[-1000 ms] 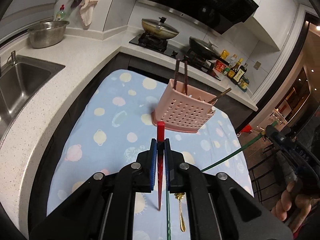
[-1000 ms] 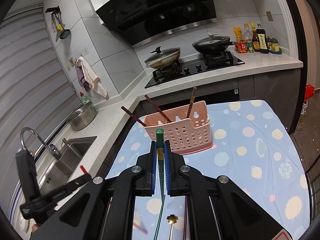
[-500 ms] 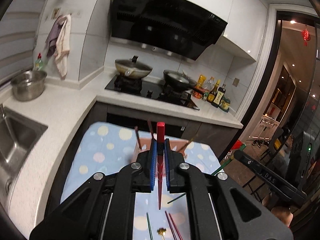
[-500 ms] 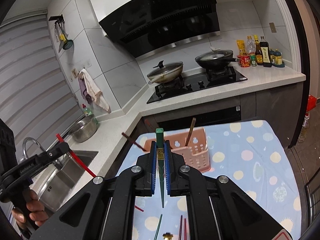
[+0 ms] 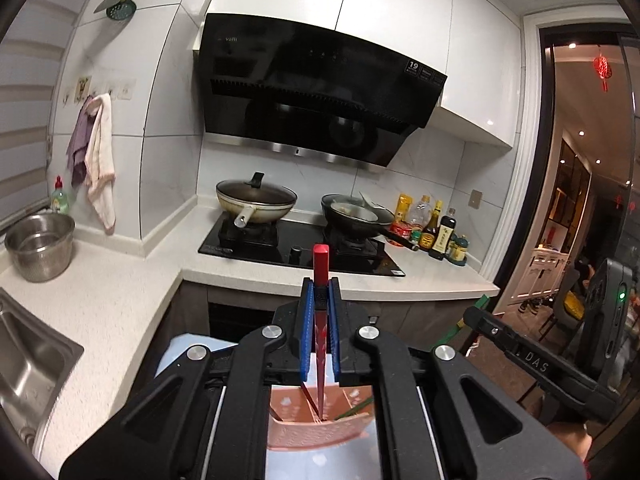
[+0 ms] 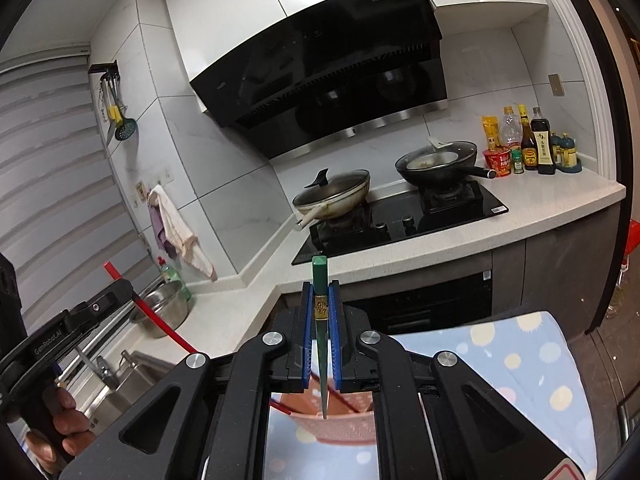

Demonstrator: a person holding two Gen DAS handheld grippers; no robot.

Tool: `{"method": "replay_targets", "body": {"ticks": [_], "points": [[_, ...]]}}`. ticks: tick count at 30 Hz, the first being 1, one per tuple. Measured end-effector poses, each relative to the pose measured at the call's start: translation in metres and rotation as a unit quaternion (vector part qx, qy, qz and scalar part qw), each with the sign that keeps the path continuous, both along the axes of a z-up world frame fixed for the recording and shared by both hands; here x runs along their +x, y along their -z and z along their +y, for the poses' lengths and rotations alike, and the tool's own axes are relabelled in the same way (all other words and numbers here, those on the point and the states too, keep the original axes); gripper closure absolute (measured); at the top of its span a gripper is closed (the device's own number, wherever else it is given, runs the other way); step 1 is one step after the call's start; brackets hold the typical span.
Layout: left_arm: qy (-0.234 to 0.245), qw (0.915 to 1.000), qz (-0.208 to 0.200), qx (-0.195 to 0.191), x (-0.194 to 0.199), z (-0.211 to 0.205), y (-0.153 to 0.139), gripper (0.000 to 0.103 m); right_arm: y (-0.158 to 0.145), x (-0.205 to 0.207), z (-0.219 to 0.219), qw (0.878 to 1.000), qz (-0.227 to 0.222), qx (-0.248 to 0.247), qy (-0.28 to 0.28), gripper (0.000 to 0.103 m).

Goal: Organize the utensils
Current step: 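Lower both chopsticks into the pink holder and open both tools, then withdraw both tools and move them back over the remaining utensils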

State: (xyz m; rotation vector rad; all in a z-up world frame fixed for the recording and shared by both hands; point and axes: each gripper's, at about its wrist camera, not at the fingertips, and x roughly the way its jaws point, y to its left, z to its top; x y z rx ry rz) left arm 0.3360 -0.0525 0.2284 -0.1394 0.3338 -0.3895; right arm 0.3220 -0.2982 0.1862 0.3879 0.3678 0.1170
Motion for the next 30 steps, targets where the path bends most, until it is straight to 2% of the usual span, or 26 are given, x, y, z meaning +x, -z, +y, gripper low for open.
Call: {"method": "replay_targets", "body": {"ticks": [4,11,18,20,21,22,24,30], "points": [[-0.005,0.9999,0.006,0.01,0.022,-0.004,0.011,0.096,0.009,0.021,-0.001,1.0,0.01,-0.003,0.005,0.096],[-0.009,0.9983,0.054,0.018,0.054,-0.004,0.053,0.096,0.043,0.045,0.004,0.998,0.057,-0.022,0.002,0.096],[-0.007,0.9967,0.079,0.018,0.061,-0.001,0.079,0.096,0.067,0.052,0.008,0.996,0.084,-0.029,0.004,0.095],[-0.002,0.9964,0.083,0.017,0.061,0.0,0.082,0.096,0.069,0.051,0.007,0.996,0.086,-0.025,0.01,0.092],[-0.003,0.9962,0.085,0.018,0.06,0.001,0.083,0.091,0.07,0.051,0.007,0.996,0.086,-0.024,0.01,0.087],[-0.006,0.9961,0.086,0.019,0.059,0.002,0.083,0.076,0.07,0.049,0.007,0.996,0.085,-0.023,0.011,0.087],[-0.016,0.9964,0.081,0.017,0.054,0.006,0.084,0.053,0.068,0.044,0.006,0.996,0.081,-0.025,0.015,0.081],[-0.026,0.9959,0.084,0.02,0.034,0.016,0.085,0.053,0.063,0.019,0.008,0.997,0.076,-0.029,0.011,0.077]]}}
